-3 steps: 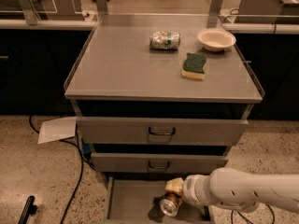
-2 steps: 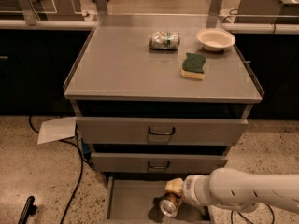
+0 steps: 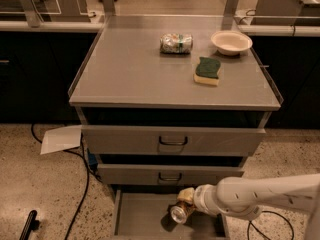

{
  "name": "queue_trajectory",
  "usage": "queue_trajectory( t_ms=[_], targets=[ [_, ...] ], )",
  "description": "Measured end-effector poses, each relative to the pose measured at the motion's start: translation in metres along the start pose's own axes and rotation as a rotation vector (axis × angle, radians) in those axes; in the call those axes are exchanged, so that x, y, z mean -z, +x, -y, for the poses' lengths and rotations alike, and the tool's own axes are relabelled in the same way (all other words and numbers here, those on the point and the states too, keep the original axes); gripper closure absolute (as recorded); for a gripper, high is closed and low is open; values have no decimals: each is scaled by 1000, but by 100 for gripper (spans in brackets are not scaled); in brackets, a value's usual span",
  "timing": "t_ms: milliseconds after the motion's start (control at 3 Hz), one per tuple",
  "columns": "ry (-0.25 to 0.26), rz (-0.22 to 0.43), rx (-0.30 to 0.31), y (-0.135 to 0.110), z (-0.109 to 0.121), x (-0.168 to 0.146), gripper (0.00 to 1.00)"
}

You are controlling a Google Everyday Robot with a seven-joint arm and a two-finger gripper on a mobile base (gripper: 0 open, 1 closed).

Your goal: Place orange can into bottom drawer

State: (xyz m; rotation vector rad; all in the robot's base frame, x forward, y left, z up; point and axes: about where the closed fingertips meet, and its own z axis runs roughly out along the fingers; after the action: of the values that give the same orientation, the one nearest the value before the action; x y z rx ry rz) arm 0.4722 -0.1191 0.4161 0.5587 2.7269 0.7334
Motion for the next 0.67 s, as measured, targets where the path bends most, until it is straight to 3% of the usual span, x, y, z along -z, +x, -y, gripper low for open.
queue_trajectory(
  t_ms=[667],
  targets=[
    [24, -9, -122, -18, 34, -87, 100]
  ],
)
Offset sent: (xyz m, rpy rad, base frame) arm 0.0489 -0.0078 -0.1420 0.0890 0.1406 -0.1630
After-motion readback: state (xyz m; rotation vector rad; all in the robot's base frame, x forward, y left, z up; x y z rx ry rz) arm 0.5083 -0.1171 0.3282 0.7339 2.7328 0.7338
